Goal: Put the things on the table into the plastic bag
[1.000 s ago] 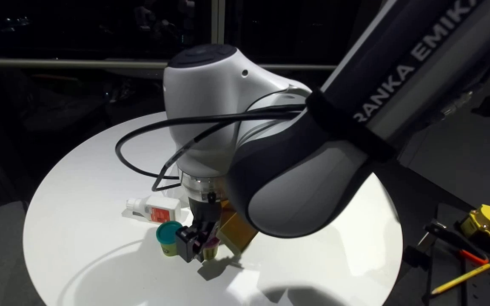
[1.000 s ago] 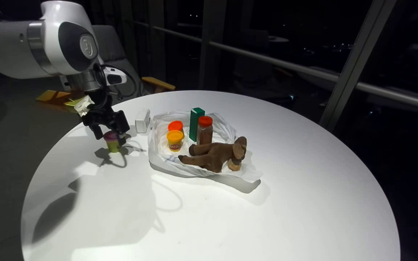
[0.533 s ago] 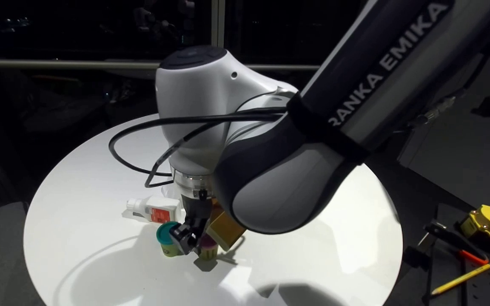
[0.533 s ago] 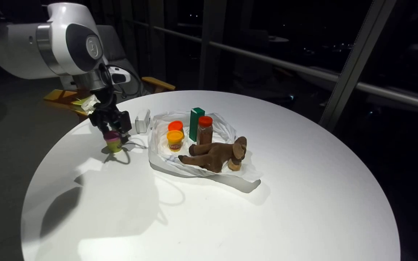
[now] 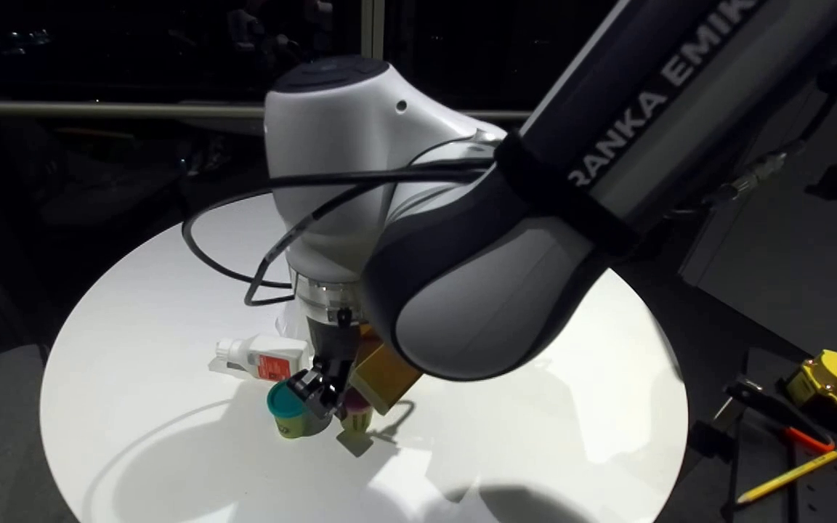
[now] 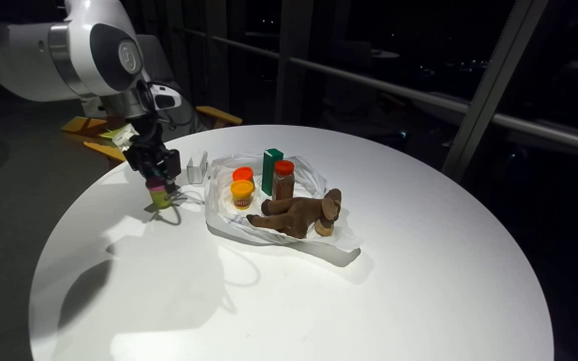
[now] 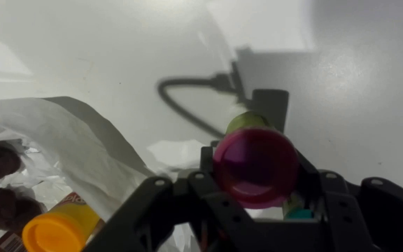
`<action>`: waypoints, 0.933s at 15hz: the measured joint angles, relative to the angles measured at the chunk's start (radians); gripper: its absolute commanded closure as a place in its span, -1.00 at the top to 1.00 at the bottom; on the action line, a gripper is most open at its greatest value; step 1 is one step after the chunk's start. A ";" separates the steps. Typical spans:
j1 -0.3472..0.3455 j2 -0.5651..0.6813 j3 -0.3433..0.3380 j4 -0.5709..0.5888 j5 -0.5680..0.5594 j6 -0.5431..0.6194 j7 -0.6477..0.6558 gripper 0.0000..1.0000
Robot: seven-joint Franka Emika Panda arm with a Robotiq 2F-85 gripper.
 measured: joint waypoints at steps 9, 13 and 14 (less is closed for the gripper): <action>-0.099 -0.211 -0.082 -0.030 0.000 -0.091 0.065 -0.44; -0.186 -0.182 -0.086 -0.026 0.000 -0.097 0.070 -0.44; -0.200 -0.167 -0.085 -0.023 0.002 -0.097 0.071 -0.44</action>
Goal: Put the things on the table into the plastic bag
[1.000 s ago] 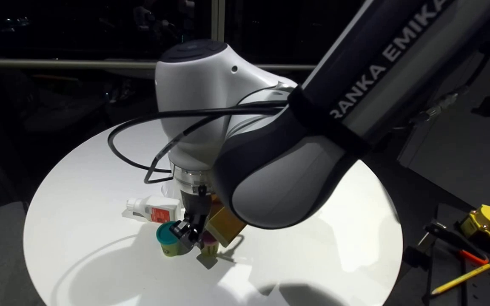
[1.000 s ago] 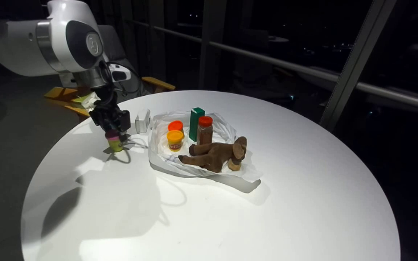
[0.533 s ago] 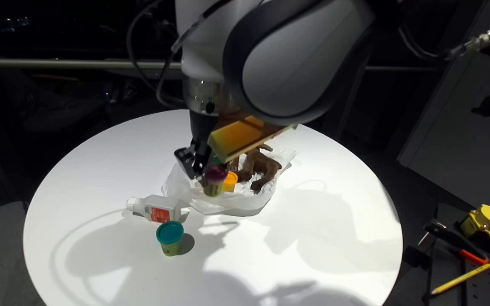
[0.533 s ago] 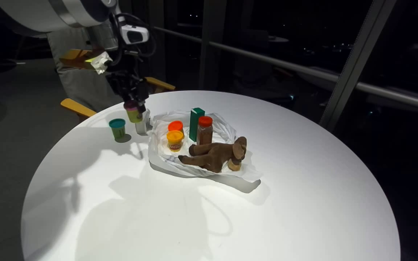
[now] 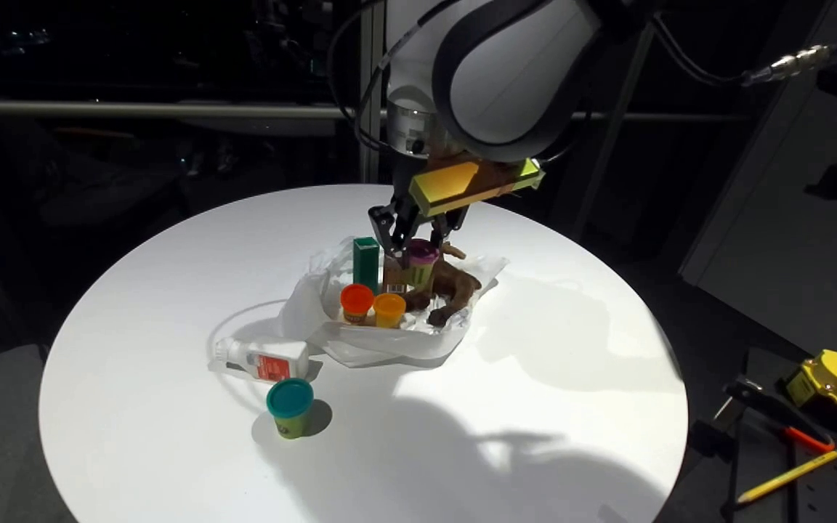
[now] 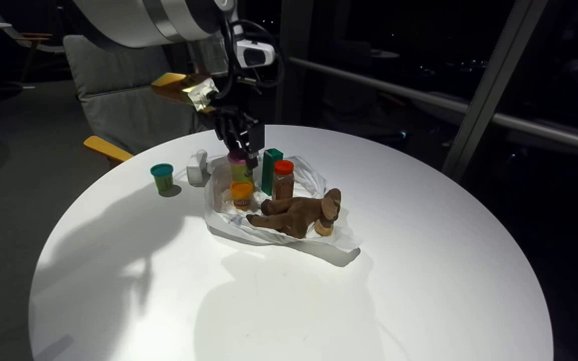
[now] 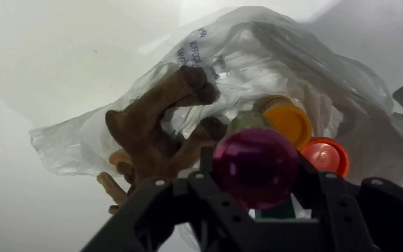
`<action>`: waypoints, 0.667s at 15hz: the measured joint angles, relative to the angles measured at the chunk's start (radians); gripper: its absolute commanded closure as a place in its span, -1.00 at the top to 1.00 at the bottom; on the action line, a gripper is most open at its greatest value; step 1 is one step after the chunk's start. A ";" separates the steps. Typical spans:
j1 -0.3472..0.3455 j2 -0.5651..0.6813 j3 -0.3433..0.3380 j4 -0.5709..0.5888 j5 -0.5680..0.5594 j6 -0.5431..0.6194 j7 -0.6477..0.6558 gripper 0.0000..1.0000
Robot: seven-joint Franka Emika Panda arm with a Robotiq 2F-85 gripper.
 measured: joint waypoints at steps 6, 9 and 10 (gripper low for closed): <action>-0.038 0.083 0.013 0.030 0.059 -0.003 -0.001 -0.44; -0.039 0.109 0.017 0.042 0.077 -0.003 -0.001 0.71; -0.039 0.114 0.017 0.045 0.078 -0.003 0.000 0.84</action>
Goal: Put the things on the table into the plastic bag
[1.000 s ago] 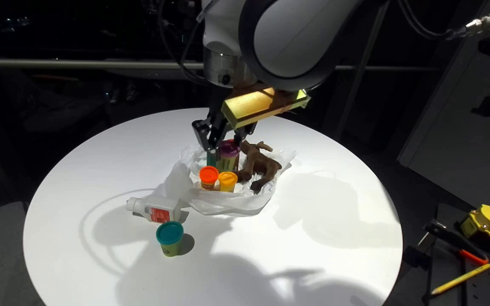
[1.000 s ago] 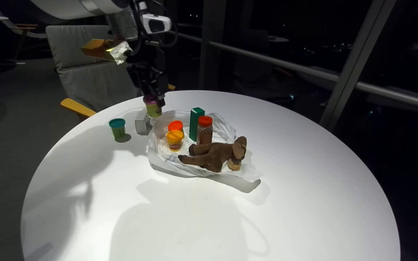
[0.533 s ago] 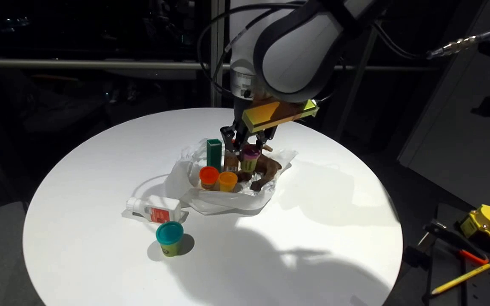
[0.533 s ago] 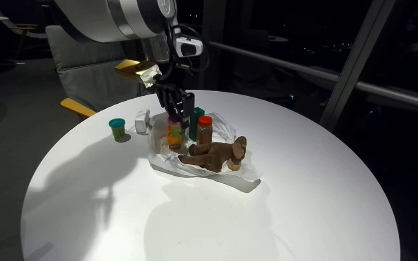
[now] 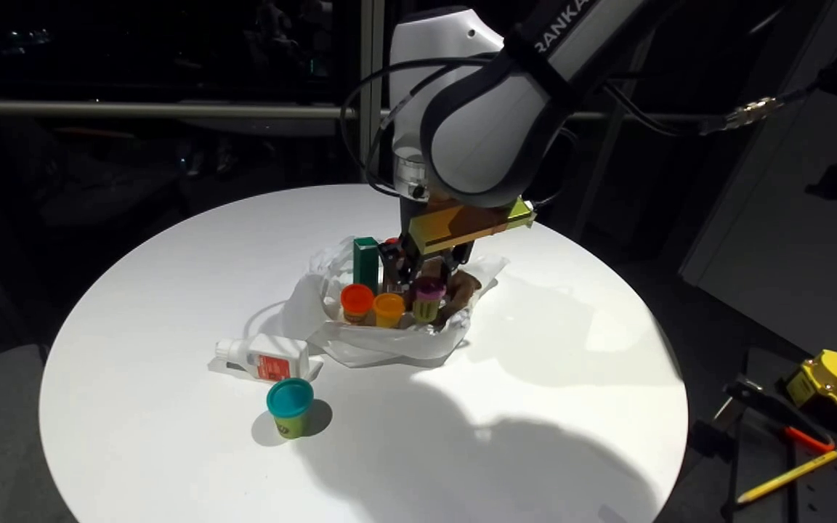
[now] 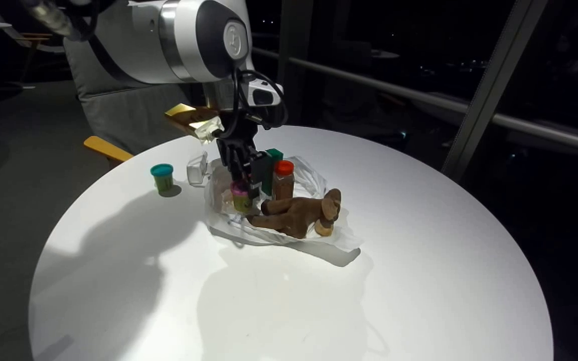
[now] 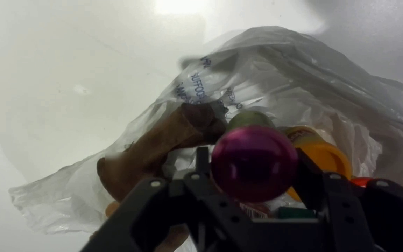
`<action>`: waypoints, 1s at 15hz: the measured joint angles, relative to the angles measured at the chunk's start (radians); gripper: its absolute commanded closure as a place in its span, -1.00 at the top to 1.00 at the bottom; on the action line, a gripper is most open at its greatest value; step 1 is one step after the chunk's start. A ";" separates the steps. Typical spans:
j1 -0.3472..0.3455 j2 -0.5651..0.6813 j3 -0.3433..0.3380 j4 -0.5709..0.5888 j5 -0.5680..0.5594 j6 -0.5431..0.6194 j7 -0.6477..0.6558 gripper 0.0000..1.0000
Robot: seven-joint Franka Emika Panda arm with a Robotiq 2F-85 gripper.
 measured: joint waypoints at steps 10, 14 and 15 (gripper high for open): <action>0.021 -0.045 0.007 0.006 0.000 0.005 0.022 1.00; 0.076 -0.113 0.056 -0.030 -0.003 -0.016 0.029 1.00; 0.093 -0.123 0.072 -0.036 -0.011 -0.024 0.029 1.00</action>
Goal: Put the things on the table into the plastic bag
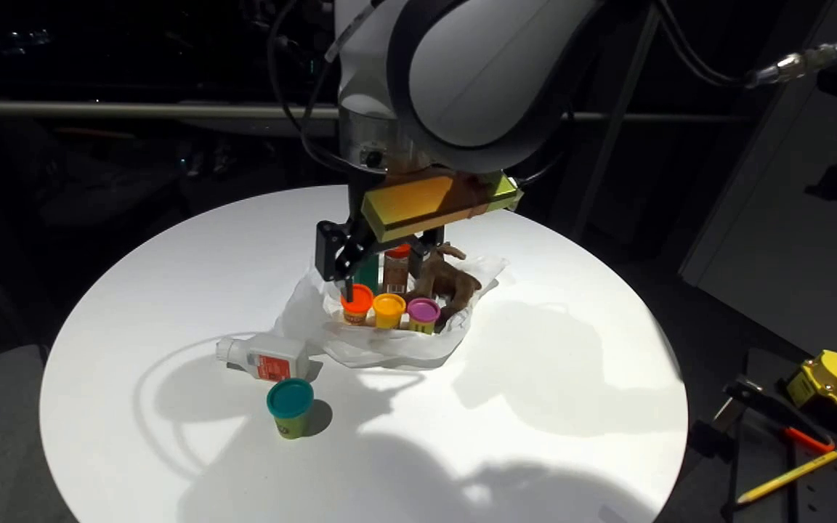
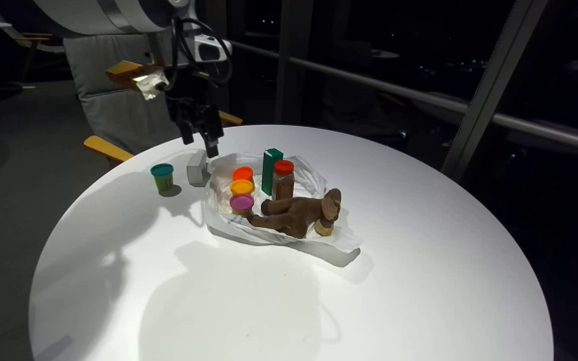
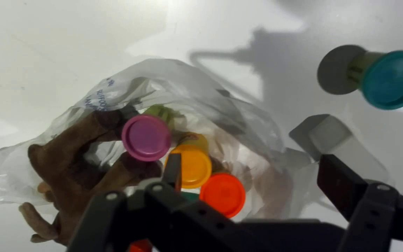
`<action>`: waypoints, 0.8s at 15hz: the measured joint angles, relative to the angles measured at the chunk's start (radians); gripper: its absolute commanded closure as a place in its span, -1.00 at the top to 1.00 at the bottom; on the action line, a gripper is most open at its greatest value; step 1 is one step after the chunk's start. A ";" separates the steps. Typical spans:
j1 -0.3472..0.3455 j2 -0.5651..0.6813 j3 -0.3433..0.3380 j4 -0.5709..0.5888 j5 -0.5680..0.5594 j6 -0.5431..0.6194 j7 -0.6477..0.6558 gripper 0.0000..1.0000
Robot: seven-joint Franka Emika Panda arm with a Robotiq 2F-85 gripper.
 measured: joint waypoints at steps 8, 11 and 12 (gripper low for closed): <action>0.106 0.071 0.058 0.028 -0.102 0.000 -0.004 1.00; 0.119 0.128 0.070 0.075 -0.104 0.000 -0.031 1.00; 0.120 0.145 0.077 0.092 -0.104 0.000 -0.041 1.00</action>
